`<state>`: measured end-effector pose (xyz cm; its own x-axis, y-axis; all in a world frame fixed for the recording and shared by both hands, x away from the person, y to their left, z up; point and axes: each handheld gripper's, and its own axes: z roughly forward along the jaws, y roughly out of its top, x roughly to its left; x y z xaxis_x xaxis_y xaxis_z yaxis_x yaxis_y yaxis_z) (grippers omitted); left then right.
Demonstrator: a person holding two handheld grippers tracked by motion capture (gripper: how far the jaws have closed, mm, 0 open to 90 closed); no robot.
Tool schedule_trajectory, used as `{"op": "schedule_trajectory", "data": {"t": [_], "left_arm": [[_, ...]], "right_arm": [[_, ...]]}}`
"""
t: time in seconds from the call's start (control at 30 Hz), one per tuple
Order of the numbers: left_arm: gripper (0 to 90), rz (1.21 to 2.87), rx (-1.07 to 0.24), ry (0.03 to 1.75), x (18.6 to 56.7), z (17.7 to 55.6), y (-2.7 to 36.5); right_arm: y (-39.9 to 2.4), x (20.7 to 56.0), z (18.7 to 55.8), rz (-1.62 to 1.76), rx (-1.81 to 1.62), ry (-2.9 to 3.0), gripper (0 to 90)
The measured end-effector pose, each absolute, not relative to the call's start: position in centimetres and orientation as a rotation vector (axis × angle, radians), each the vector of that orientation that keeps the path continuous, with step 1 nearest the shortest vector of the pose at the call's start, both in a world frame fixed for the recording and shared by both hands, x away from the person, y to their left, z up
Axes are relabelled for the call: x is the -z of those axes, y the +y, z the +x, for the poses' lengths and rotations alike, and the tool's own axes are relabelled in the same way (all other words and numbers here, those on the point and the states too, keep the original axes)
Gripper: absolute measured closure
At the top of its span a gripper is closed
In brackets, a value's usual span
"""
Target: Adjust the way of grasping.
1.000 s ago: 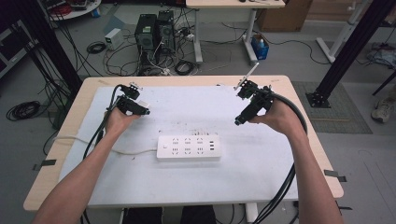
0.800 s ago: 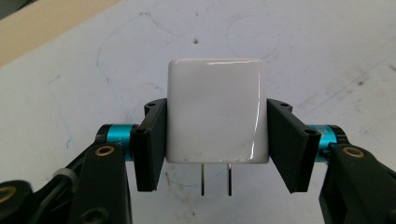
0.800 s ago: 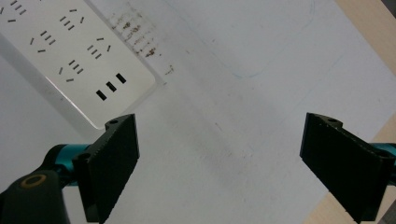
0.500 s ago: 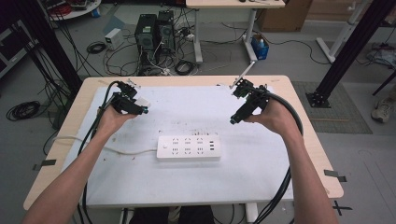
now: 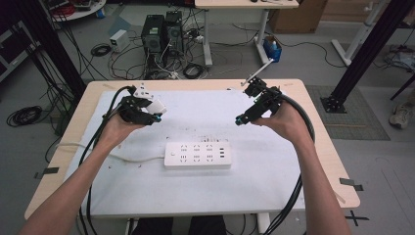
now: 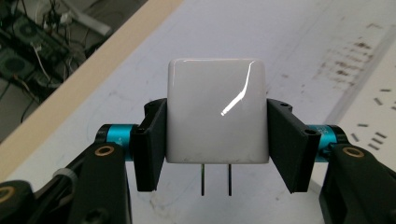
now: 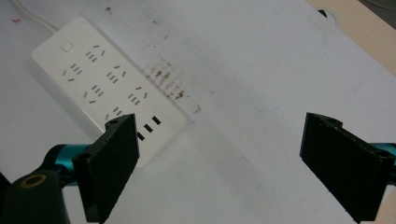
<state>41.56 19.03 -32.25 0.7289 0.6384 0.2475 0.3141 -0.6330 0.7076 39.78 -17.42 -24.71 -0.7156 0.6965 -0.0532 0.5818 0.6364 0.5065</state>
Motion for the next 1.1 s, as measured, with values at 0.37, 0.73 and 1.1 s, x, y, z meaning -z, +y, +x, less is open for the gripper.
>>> {"op": "schedule_trajectory", "data": {"t": [0.37,0.73,1.1], "left_arm": [[42.5,2.226,-0.737,0.41,30.6,38.3,15.4],[42.5,2.168,-0.849,0.193,30.1,36.2,13.0],[42.5,2.058,-0.998,-0.011,30.3,33.7,10.7]], "right_arm": [[-16.1,25.0,39.6,1.067,-0.936,2.629,11.2],[-15.6,25.6,39.4,1.107,-1.137,2.654,11.4],[-14.4,25.9,39.1,1.1,-1.378,2.711,11.4]]}}
